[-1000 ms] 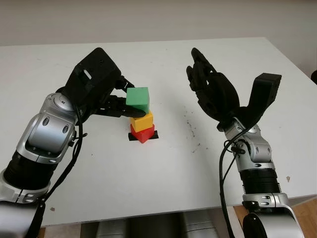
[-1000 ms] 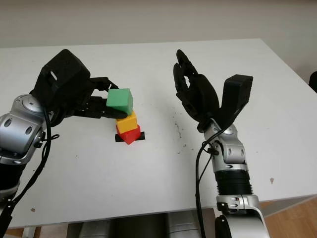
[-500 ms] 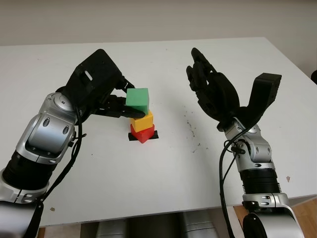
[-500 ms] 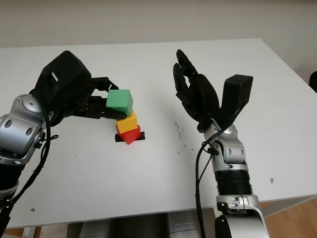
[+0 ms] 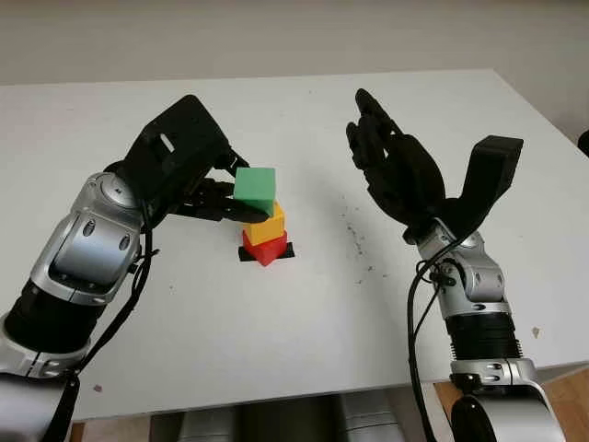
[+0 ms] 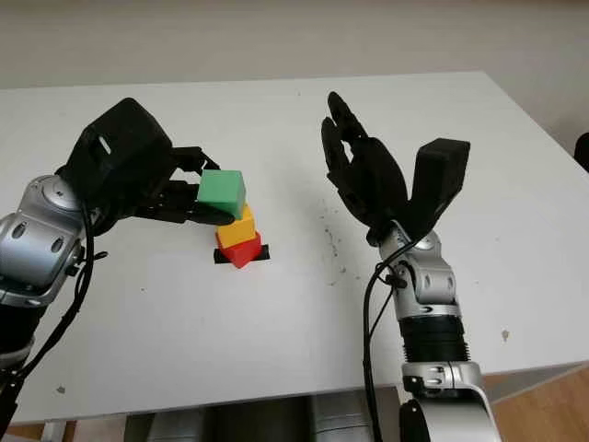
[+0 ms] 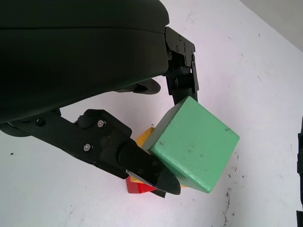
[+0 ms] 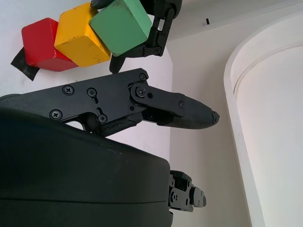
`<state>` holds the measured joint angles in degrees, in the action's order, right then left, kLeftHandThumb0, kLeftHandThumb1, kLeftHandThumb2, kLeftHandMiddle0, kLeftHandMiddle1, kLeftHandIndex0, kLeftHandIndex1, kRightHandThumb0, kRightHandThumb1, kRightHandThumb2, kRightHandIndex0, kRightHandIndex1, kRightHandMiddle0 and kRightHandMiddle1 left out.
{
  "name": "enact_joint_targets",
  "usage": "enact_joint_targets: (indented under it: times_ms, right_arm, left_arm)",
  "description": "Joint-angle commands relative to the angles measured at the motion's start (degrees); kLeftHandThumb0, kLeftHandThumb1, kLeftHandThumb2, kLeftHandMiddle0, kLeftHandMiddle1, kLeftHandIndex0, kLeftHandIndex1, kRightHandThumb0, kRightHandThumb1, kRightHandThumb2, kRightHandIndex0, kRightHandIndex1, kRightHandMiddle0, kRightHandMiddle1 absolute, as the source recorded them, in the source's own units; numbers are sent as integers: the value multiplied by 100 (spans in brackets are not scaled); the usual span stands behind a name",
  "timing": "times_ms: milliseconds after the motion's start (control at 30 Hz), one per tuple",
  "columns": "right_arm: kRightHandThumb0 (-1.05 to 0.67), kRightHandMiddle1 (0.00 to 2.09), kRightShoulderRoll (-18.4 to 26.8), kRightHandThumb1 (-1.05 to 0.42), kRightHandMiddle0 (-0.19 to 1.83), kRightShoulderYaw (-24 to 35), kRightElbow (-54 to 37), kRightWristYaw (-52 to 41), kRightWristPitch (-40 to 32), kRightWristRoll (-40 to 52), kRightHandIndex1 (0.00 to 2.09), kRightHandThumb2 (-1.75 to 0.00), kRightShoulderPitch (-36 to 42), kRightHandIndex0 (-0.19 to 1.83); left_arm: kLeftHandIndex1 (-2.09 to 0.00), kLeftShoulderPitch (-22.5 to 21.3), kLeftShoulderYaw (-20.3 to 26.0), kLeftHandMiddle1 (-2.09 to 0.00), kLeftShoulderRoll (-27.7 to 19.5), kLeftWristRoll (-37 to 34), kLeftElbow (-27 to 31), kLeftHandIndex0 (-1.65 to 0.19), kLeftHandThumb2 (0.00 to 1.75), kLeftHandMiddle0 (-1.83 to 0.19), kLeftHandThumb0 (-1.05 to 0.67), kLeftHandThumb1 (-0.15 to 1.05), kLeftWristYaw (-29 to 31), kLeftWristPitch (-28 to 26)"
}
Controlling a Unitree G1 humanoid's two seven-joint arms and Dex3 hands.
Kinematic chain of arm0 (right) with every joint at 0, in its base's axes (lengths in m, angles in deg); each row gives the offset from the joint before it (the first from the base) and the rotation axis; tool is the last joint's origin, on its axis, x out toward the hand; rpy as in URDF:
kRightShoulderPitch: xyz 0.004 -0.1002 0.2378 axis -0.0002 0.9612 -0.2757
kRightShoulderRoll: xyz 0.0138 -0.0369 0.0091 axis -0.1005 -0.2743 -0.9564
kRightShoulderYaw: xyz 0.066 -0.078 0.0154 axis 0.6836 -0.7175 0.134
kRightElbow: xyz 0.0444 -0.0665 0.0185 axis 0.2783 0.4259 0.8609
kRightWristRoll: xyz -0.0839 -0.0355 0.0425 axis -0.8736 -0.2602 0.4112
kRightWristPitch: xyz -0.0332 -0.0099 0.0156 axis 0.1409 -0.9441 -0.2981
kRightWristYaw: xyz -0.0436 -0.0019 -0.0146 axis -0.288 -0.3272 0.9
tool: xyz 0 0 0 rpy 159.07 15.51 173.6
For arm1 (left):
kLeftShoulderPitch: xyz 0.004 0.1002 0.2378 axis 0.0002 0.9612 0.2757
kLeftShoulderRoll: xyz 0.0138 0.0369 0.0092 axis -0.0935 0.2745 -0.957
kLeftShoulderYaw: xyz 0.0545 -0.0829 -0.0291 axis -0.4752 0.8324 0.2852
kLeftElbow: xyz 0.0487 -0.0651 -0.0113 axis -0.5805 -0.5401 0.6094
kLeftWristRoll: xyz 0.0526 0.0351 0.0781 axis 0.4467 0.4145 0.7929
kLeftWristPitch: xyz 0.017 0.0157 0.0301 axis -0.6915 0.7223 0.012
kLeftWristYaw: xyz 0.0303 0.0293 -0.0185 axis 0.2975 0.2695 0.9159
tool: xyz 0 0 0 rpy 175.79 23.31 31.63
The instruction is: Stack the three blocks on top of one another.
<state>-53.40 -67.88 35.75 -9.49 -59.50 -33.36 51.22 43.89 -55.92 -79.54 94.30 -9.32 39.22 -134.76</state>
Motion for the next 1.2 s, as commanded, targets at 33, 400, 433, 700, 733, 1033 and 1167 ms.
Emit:
enact_joint_targets:
  times_ms: [33,400,433,700,733,1033,1167]
  right_arm:
    - [-58,5,-15,-105,-8,8,-108,1,-18,11,5,-60,20,-15]
    - [-58,5,-31,-105,-8,32,-109,23,-42,48,5,-54,30,-15]
    - [-58,5,-27,-105,-7,28,-110,14,-30,45,5,-54,34,-15]
    - [-60,6,-17,-105,-7,33,-126,11,-101,74,5,-52,29,-15]
    - [-60,6,-14,-105,-7,31,-123,10,-99,69,5,-51,28,-15]
    - [-60,5,-8,-105,-8,31,-114,-11,-87,57,5,-51,31,-15]
    - [-60,5,8,-105,-7,33,-66,-23,-45,31,5,-52,20,-15]
  left_arm:
    - [-142,-53,74,-3,-26,-46,-20,-35,5,-28,-40,90,49,-10]
    - [-61,-101,93,-4,-1,-175,-37,-17,5,-2,-50,87,60,-224]
    - [-56,-107,67,-5,-16,-167,-35,-18,5,-1,-50,87,65,-223]
    - [-13,-109,-90,-3,-155,-76,9,-6,5,12,-62,86,179,-154]
    - [-11,-101,-94,-2,-170,-76,8,-4,5,14,-63,86,198,-128]
    - [-1,68,171,0,-370,-342,168,18,6,19,-81,87,621,269]
    - [0,269,410,0,-506,-553,619,19,6,19,-85,88,777,397]
